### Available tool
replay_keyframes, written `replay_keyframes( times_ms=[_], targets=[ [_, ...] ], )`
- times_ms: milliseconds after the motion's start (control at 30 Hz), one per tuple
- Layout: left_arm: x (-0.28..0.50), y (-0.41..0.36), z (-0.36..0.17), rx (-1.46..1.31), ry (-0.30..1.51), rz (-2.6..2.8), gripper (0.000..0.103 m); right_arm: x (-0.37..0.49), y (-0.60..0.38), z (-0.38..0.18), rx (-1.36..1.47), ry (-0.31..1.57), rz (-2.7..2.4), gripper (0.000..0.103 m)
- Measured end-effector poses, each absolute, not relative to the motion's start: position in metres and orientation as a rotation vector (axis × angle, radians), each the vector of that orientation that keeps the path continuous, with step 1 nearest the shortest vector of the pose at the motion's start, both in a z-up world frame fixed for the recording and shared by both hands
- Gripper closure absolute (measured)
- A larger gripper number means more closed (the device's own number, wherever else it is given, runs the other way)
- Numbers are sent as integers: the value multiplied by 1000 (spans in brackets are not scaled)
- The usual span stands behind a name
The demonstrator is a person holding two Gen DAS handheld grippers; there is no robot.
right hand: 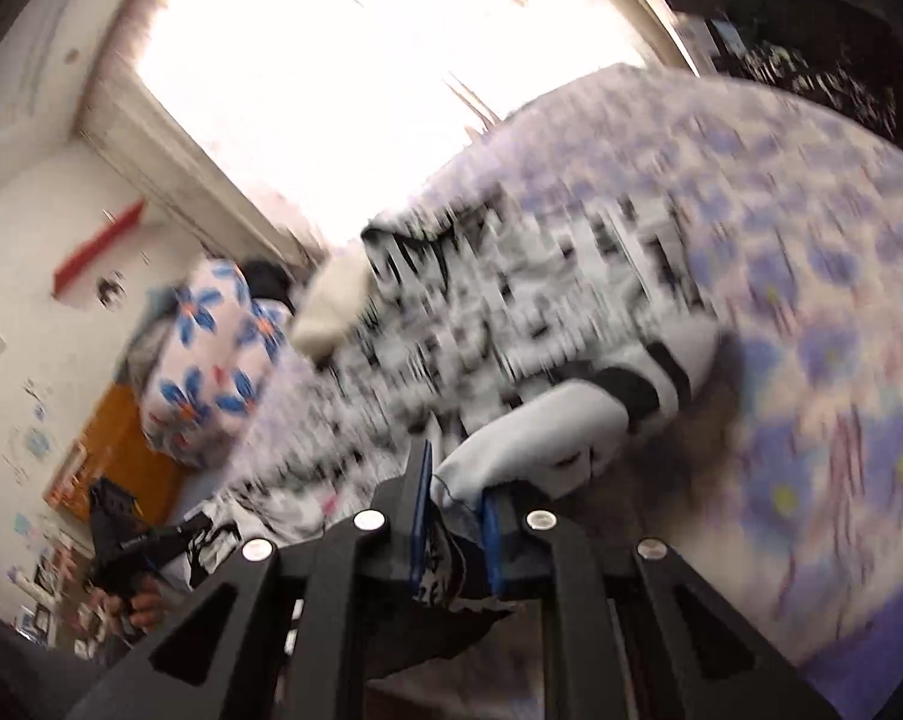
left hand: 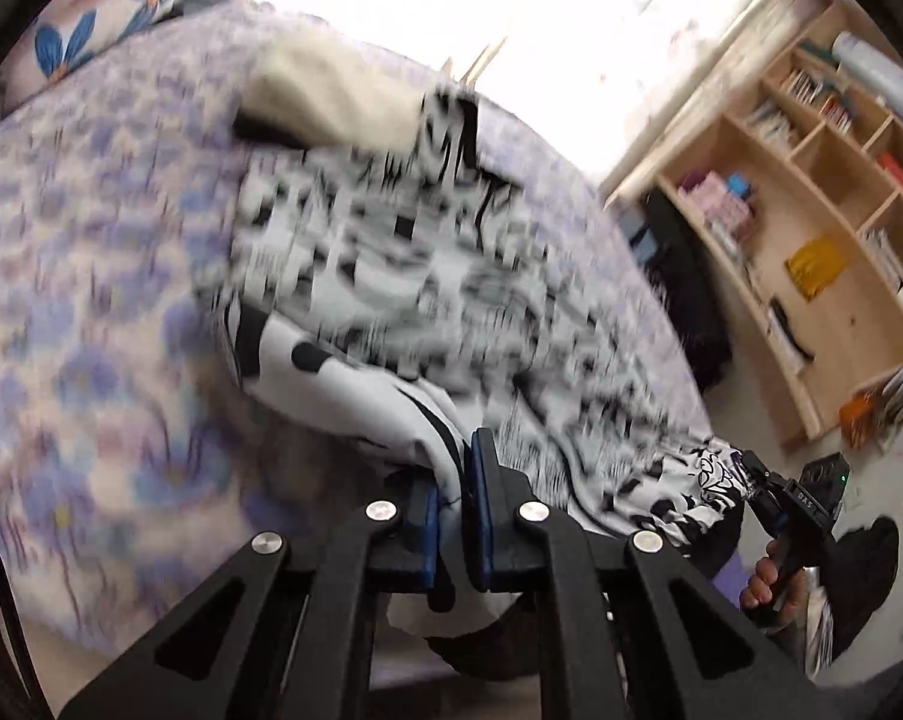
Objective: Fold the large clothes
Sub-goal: 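Grasp the hem of the lettered jacket with both tools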
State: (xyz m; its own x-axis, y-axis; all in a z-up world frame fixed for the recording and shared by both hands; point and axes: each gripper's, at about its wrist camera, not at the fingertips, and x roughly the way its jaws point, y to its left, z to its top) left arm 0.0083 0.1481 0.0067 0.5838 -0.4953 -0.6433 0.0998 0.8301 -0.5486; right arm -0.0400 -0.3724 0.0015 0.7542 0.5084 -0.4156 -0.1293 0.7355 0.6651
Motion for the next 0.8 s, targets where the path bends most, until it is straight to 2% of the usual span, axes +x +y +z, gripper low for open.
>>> replay_keyframes(
  times_ms=[233,333,433,500,533,567,600,633,667,700,800],
  targets=[
    [85,165,51,-497,801,-313,95,56,-387,54,676,549,354,89],
    [127,171,57,-510,822,-275,90,103,-391,60,731,581,312,85],
    [169,175,54,-534,887,-245,86,135,-384,61,717,635,262,69],
    [188,176,49,-545,912,-239,80,148,-382,59,734,636,269,56],
    [196,177,47,-546,922,-245,77,151,-383,58,755,631,278,53],
    [204,177,45,-548,925,-250,67,156,-386,56,781,623,272,46],
    [209,177,44,-547,916,-250,46,158,-388,52,802,611,260,39],
    [213,178,44,-548,898,-238,32,159,-391,49,813,604,246,37],
    [215,180,44,-550,883,-222,9,162,-395,45,822,604,231,34],
    [218,183,46,-561,846,-198,5,165,-399,40,825,611,221,33],
    [227,189,44,-546,820,-165,5,173,-404,24,813,651,183,33]
  ],
)
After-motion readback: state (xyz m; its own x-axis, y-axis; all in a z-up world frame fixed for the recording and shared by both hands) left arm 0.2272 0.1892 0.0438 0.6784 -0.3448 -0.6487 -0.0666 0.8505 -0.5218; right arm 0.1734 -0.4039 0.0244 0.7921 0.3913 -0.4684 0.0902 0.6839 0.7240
